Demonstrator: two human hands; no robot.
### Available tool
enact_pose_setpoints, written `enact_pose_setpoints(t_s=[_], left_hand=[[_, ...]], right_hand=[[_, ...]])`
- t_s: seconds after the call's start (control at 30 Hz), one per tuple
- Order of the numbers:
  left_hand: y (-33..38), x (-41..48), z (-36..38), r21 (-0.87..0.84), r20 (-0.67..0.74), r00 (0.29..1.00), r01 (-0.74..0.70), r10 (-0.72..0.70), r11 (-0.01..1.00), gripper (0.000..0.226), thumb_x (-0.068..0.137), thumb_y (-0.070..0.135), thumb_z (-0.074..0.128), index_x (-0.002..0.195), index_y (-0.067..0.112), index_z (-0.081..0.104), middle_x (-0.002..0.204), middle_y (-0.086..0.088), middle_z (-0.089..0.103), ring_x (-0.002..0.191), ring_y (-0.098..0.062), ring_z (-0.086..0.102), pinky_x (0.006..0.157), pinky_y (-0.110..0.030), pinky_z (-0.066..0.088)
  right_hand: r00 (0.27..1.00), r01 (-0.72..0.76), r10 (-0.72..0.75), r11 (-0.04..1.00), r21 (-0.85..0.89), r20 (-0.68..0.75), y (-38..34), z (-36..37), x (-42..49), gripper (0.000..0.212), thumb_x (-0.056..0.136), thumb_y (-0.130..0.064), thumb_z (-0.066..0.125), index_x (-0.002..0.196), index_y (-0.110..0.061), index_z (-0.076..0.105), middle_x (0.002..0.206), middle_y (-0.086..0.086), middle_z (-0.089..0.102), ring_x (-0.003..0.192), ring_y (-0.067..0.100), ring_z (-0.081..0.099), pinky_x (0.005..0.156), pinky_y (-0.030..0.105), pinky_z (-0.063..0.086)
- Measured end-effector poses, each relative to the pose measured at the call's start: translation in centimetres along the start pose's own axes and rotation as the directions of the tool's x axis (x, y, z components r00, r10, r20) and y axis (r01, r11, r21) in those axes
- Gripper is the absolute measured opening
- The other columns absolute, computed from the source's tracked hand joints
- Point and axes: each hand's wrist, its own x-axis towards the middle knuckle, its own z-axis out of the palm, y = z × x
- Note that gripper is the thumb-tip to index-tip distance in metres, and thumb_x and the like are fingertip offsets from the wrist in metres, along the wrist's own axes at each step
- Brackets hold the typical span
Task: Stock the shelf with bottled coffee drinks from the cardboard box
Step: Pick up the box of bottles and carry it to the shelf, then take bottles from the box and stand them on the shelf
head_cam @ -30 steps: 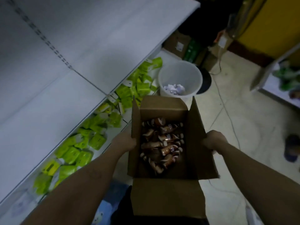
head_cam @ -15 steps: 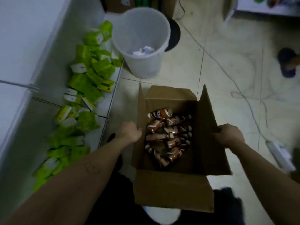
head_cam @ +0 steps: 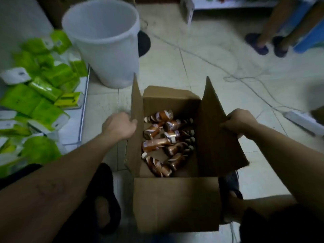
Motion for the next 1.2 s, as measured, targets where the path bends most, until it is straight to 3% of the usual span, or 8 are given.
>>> enact_pose_setpoints(t_s=[0.13,0.23,0.37,0.63,0.8,0.93,1.07,1.2], left_hand=[[-2.7,-4.6,-0.8,-0.181,0.119,0.984,0.156,-0.135,0.971,0.023,0.084,0.018,0.053,0.077,-0.002,0.063,0.079,-0.024,0.067,0.071,-0.036,0.067,0.069,-0.046,0.058],[-3.2,-6.5,-4.8,-0.192,-0.064,0.994,0.074,-0.088,0.978,0.032,0.081,0.026,0.048,0.086,-0.002,0.063,0.094,-0.027,0.067,0.081,-0.039,0.066,0.074,-0.041,0.056],[-3.1,-11.1,-7.6,-0.103,-0.062,0.993,-0.106,0.100,0.989,0.037,0.087,0.043,0.052,0.081,0.009,0.066,0.095,-0.019,0.069,0.087,-0.034,0.064,0.073,-0.033,0.049],[-2.3,-15.3,-7.5,0.024,-0.029,0.986,-0.161,0.162,0.987,0.026,0.081,0.052,0.060,0.078,0.026,0.058,0.089,0.001,0.063,0.088,-0.023,0.060,0.078,-0.035,0.051],[0.6,-13.6,-3.1,0.029,0.104,0.982,-0.163,0.159,0.986,0.024,0.082,0.047,0.063,0.082,0.023,0.060,0.077,0.005,0.062,0.068,-0.010,0.057,0.056,-0.028,0.045],[2.3,-9.9,2.3,0.009,0.324,0.944,-0.068,0.061,0.998,0.022,0.083,0.044,0.062,0.091,0.023,0.060,0.083,0.001,0.061,0.071,-0.013,0.060,0.064,-0.029,0.051],[2.7,-6.4,7.7,-0.056,0.463,0.886,0.037,-0.007,0.998,0.034,0.084,0.040,0.061,0.114,0.022,0.057,0.096,-0.001,0.062,0.083,-0.015,0.060,0.073,-0.031,0.052],[3.6,-3.1,15.4,-0.256,0.646,0.712,0.540,-0.274,0.802,0.035,0.087,0.027,0.062,0.118,0.011,0.055,0.109,-0.008,0.059,0.098,-0.023,0.059,0.082,-0.037,0.051]], right_hand=[[0.990,-0.053,0.035,0.990,0.134,0.137,-0.3,1.8,-6.6,0.012,0.082,-0.006,0.065,0.088,0.003,0.069,0.082,0.016,0.074,0.060,0.021,0.072,0.044,0.024,0.055],[0.995,-0.094,0.092,0.990,0.105,0.024,-0.2,1.8,-10.4,0.011,0.081,-0.008,0.062,0.081,0.003,0.064,0.073,0.021,0.070,0.053,0.029,0.070,0.040,0.030,0.055],[0.998,-0.053,0.049,0.990,0.133,0.037,-1.4,3.4,-14.7,0.016,0.084,-0.019,0.065,0.088,-0.003,0.061,0.082,0.016,0.067,0.063,0.028,0.070,0.052,0.036,0.060],[0.972,0.215,-0.220,0.974,0.065,0.085,-5.8,5.6,-16.8,0.025,0.080,-0.037,0.067,0.098,-0.021,0.067,0.089,0.000,0.063,0.080,0.015,0.060,0.068,0.029,0.050],[0.961,0.146,-0.156,0.987,0.061,0.230,-6.9,7.5,-13.1,0.033,0.082,-0.029,0.067,0.110,-0.010,0.064,0.102,0.009,0.063,0.091,0.022,0.060,0.079,0.033,0.050],[0.944,0.023,-0.066,0.991,0.133,0.324,-7.1,9.7,-8.8,0.030,0.087,-0.030,0.062,0.111,-0.012,0.057,0.110,0.011,0.057,0.105,0.028,0.056,0.092,0.041,0.049],[0.891,-0.068,-0.021,0.981,0.180,0.453,-5.4,13.1,-5.8,0.056,0.087,-0.040,0.060,0.135,-0.016,0.044,0.141,0.013,0.044,0.127,0.033,0.044,0.105,0.048,0.040],[0.845,-0.213,0.092,0.962,0.173,0.527,-3.3,18.9,-0.8,0.054,0.089,-0.040,0.058,0.136,-0.018,0.043,0.138,0.013,0.045,0.120,0.030,0.048,0.102,0.047,0.044]])
